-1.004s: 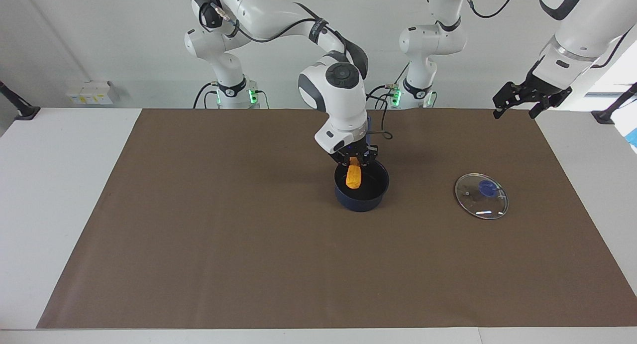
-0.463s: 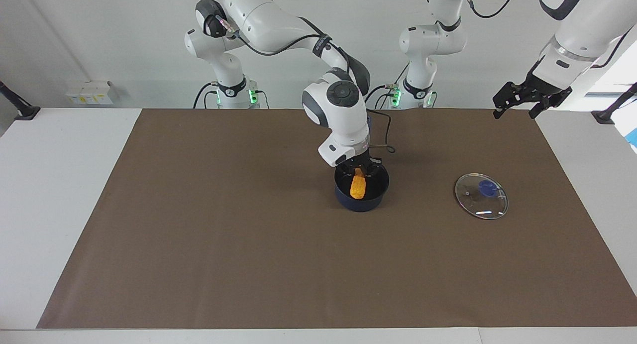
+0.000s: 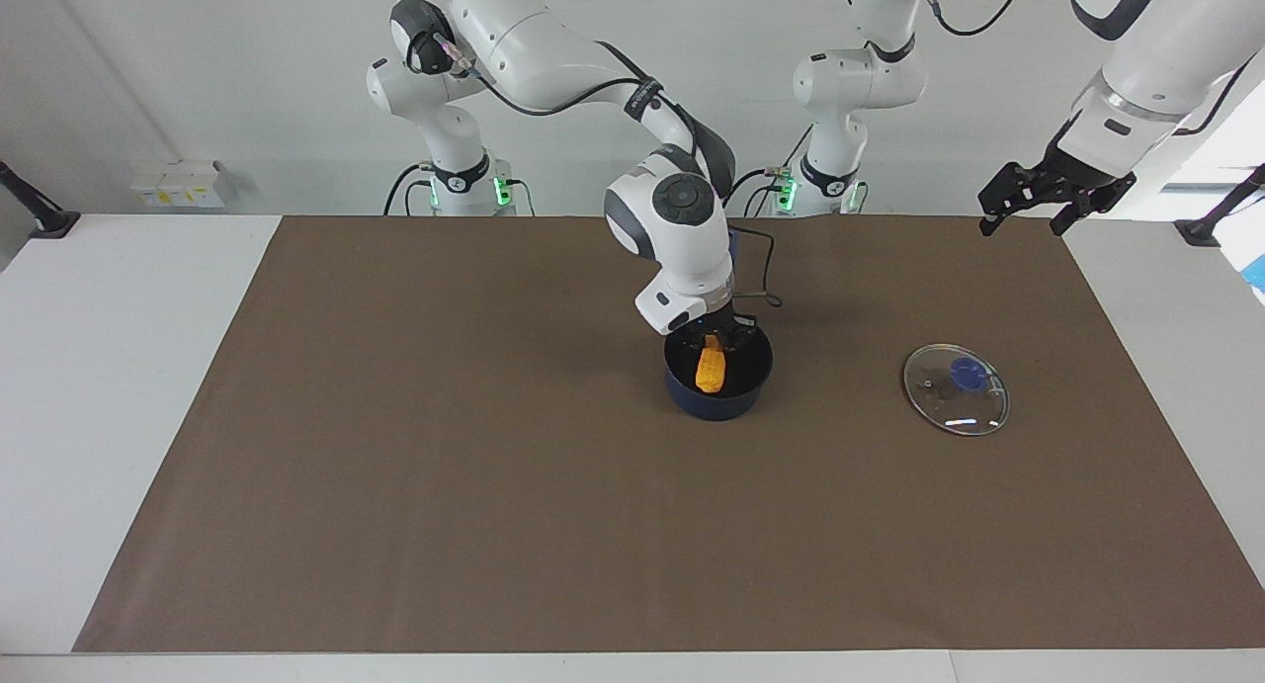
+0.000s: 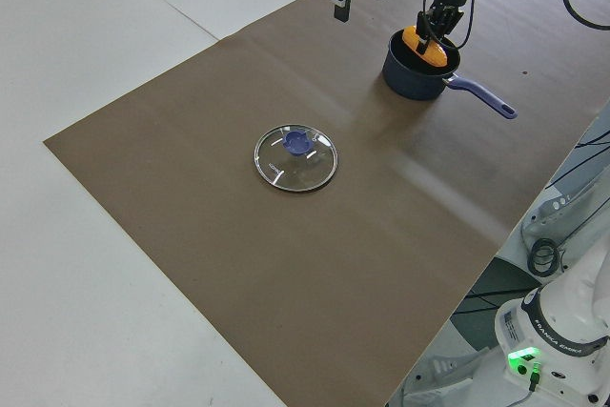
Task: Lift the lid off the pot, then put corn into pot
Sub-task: 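Carry the corn with the right gripper over the open pot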
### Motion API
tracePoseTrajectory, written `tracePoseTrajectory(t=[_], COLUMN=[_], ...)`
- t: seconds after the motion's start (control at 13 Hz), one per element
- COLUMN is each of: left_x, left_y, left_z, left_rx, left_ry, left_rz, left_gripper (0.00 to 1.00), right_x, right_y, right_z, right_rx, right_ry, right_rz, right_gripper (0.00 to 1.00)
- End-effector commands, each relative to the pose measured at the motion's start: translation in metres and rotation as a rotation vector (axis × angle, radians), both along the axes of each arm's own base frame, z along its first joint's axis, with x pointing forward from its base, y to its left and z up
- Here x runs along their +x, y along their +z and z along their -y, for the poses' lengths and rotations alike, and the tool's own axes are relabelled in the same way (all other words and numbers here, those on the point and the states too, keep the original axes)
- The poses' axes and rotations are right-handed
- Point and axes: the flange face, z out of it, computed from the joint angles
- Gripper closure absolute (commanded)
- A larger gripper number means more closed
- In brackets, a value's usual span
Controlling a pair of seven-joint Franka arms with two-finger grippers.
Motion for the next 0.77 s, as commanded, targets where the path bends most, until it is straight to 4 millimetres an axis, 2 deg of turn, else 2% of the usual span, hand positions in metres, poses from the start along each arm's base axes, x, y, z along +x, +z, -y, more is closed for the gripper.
tracePoseTrajectory(t=[0.0,0.08,0.15,0.23,0.54,0.69], left_x=[-0.005,-0.005,-0.005,-0.005,-0.005,-0.005], left_y=[0.004,0.004,0.004,0.004,0.004,0.004], left_z=[-0.001,-0.001,-0.001,-0.001,-0.001,-0.001], left_rx=[0.001,0.001,0.001,0.001,0.001,0.001], left_ry=[0.009,0.009,0.009,0.011,0.011,0.011], left_rz=[-0.006,-0.006,-0.006,-0.006,-0.006,-0.006], left_gripper=[0.0,0.0,0.0,0.0,0.0,0.0], right_x=[-0.008,-0.009,-0.009,-0.008,-0.001,0.012], right_y=[0.002,0.001,0.001,0.002,0.014,0.047], right_z=[0.003,0.003,0.003,0.003,0.009,0.032], right_rx=[0.011,0.009,0.01,0.01,0.0,0.0], right_ry=[-0.029,-0.029,-0.029,-0.028,-0.024,-0.035], right_rz=[0.001,-0.001,0.0,0.004,0.032,0.089], right_gripper=[0.62,0.41,0.03,0.0,0.0,0.0])
